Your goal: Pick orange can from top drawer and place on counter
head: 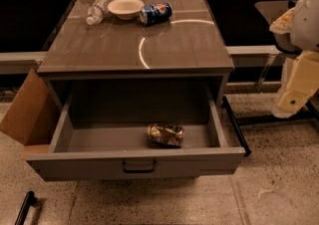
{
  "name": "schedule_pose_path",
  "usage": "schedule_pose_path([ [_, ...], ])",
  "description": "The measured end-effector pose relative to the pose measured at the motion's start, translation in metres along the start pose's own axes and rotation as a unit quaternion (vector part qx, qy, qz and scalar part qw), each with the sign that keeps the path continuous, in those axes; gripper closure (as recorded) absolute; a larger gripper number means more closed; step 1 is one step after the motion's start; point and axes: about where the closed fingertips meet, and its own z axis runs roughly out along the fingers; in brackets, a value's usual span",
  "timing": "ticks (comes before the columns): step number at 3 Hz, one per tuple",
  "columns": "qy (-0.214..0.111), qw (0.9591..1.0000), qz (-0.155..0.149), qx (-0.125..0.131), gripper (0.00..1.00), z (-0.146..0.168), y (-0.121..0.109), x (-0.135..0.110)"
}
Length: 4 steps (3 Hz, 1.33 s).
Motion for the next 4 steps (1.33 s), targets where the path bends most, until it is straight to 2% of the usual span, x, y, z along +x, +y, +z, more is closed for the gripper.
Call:
schedule_pose_path([
  [1, 0.0, 1.0, 0.0, 0.0, 0.0, 0.0, 0.0, 0.0],
  [2, -0.037, 0.9992, -0.016, -0.009, 0.0, 0.021, 0.004, -0.016],
  [3, -0.1, 0.9934, -0.037, -0.041, 0.0, 0.068, 0.016, -0.046],
  [4, -0.15, 0.9841, -0.046, -0.083, 0.0, 0.113, 0.032, -0.072],
])
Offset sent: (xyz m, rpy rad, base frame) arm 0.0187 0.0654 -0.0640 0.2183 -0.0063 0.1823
